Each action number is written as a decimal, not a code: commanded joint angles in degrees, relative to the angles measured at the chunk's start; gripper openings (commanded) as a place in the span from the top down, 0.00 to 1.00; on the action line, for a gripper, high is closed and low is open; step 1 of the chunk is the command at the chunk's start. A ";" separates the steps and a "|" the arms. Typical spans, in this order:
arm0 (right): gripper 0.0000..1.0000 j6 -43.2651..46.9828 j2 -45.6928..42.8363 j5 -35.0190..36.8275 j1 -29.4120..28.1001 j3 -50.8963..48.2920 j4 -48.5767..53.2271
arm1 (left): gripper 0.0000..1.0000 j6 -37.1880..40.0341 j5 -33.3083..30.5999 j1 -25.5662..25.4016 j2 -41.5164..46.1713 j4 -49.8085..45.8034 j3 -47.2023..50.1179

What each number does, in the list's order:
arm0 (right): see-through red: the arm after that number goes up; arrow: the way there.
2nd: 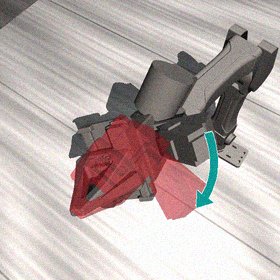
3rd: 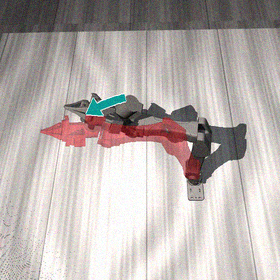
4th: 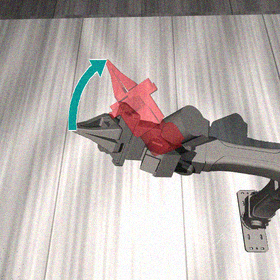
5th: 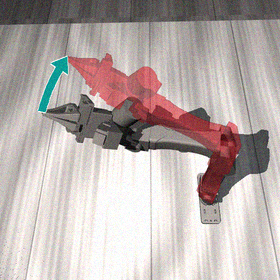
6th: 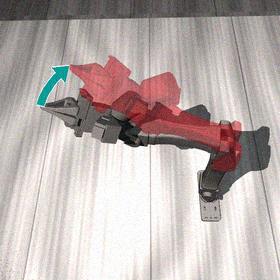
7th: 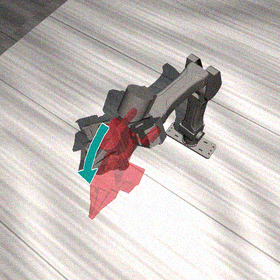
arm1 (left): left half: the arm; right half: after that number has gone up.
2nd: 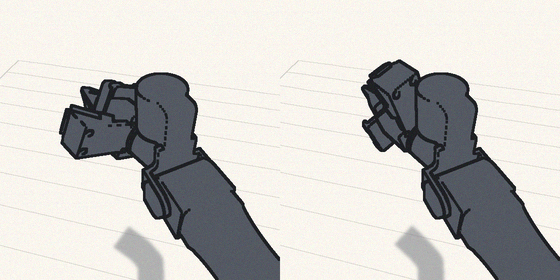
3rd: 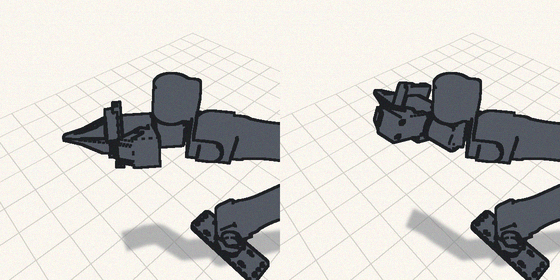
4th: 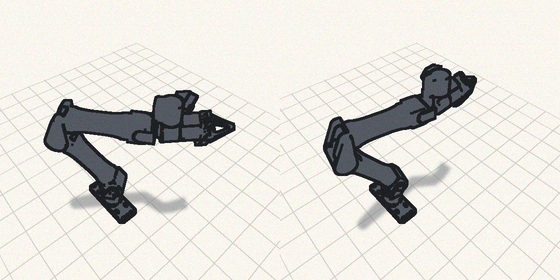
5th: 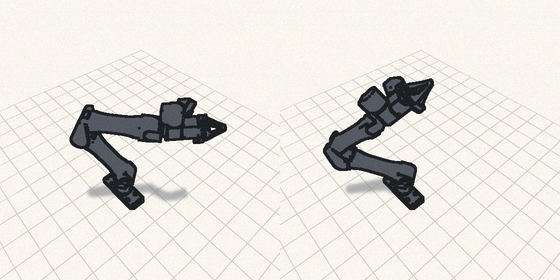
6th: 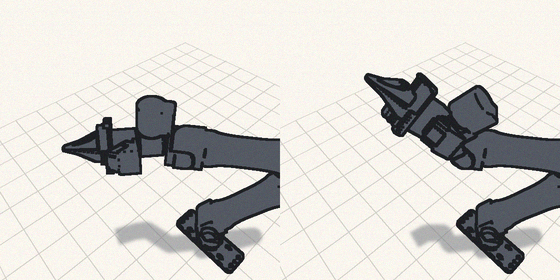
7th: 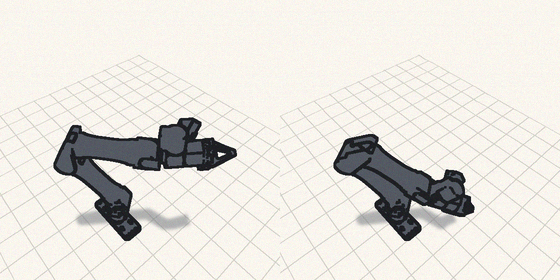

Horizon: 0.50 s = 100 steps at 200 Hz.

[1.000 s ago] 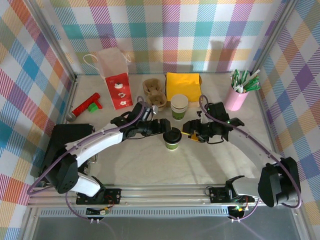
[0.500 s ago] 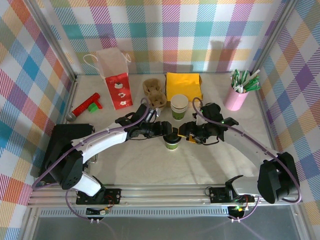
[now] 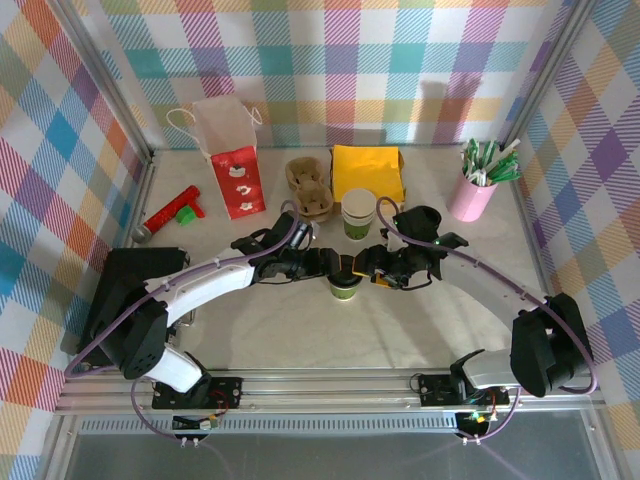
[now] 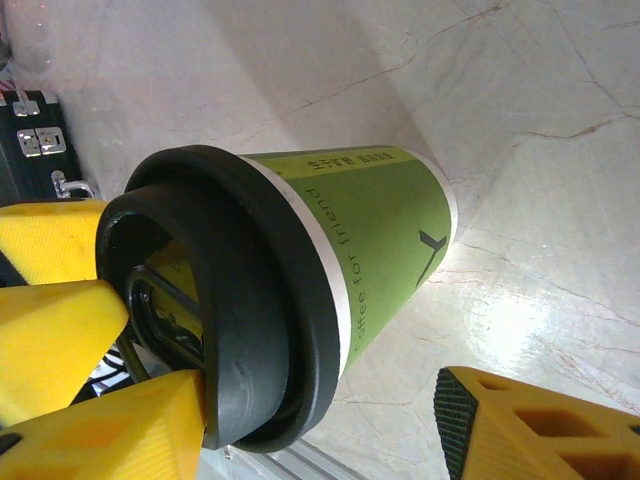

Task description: Pack the takeout coffee

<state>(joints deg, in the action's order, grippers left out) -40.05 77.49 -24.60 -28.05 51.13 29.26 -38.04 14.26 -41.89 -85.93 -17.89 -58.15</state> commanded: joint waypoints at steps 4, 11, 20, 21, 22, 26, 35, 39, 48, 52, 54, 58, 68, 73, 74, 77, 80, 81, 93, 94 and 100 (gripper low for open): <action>0.37 0.48 0.75 1.16 -0.42 1.86 1.71 | 0.35 0.95 -0.57 -0.14 -0.07 -0.39 1.07; 0.37 0.58 0.82 1.29 -0.51 1.91 1.84 | 0.35 1.04 -0.61 -0.09 -0.18 -0.39 1.05; 0.37 0.77 0.97 1.48 -0.51 2.00 2.14 | 0.36 1.15 -0.55 -0.15 -0.37 -0.56 1.05; 0.37 0.77 0.98 1.48 -0.51 1.97 2.17 | 0.36 1.23 -0.60 -0.14 -0.42 -0.61 1.08; 0.37 0.81 0.99 1.57 -0.51 1.96 2.19 | 0.36 1.26 -0.62 -0.13 -0.44 -0.63 1.05; 0.37 0.86 1.04 1.72 -0.51 2.00 2.33 | 0.36 1.23 -0.57 -0.17 -0.46 -0.72 1.08; 0.37 1.11 1.07 1.96 -0.51 1.96 2.64 | 0.36 1.24 -0.58 -0.13 -0.56 -0.83 1.19; 0.37 1.16 1.12 2.01 -0.51 1.89 2.70 | 0.36 1.25 -0.61 -0.08 -0.57 -0.75 1.24; 0.37 1.28 1.17 2.18 -0.51 1.81 2.74 | 0.37 1.30 -0.64 -0.10 -0.49 -0.66 1.44; 0.37 1.27 1.25 2.24 -0.52 1.70 2.73 | 0.37 1.39 -0.72 -0.09 -0.47 -0.58 1.60; 0.37 1.33 1.25 2.27 -0.53 1.67 2.74 | 0.37 1.41 -0.79 -0.16 -0.47 -0.50 1.67; 0.37 1.34 1.32 2.28 -0.51 1.56 2.74 | 0.37 1.48 -0.93 -0.17 -0.47 -0.35 1.85; 0.37 1.57 1.58 2.64 -0.51 1.43 2.89 | 0.38 1.55 -1.43 -0.12 -0.63 -0.20 2.29; 0.37 1.69 1.67 2.91 -0.52 1.35 3.07 | 0.38 1.57 -1.72 -0.06 -0.71 -0.32 2.42; 0.37 1.71 1.73 2.94 -0.51 1.30 3.08 | 0.38 1.57 -1.75 -0.09 -0.72 -0.36 2.47; 0.37 1.80 1.78 3.16 -0.51 1.26 3.15 | 0.38 1.63 -1.90 -0.12 -0.72 -0.43 2.51; 0.37 1.80 1.86 3.34 -0.51 1.19 3.22 | 0.38 1.65 -1.95 -0.17 -0.73 -0.47 2.58; 0.37 1.85 1.91 3.38 -0.51 1.22 3.24 | 0.38 1.61 -1.95 -0.14 -0.73 -0.48 2.59; 0.37 2.03 2.25 4.41 -0.52 0.69 3.56 | 0.39 1.65 -2.85 -0.10 -0.73 -0.90 3.01; 0.37 2.01 2.28 4.53 -0.52 0.62 3.59 | 0.39 1.66 -3.02 -0.11 -0.73 -1.04 3.03; 0.37 1.87 2.49 5.65 -0.51 0.43 3.97 | 0.39 1.81 -4.15 -0.18 -0.81 -1.98 3.04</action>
<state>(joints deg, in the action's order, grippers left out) -39.57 78.70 -22.65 -28.21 51.86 29.87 -37.67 14.00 -41.89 -85.93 -16.71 -57.10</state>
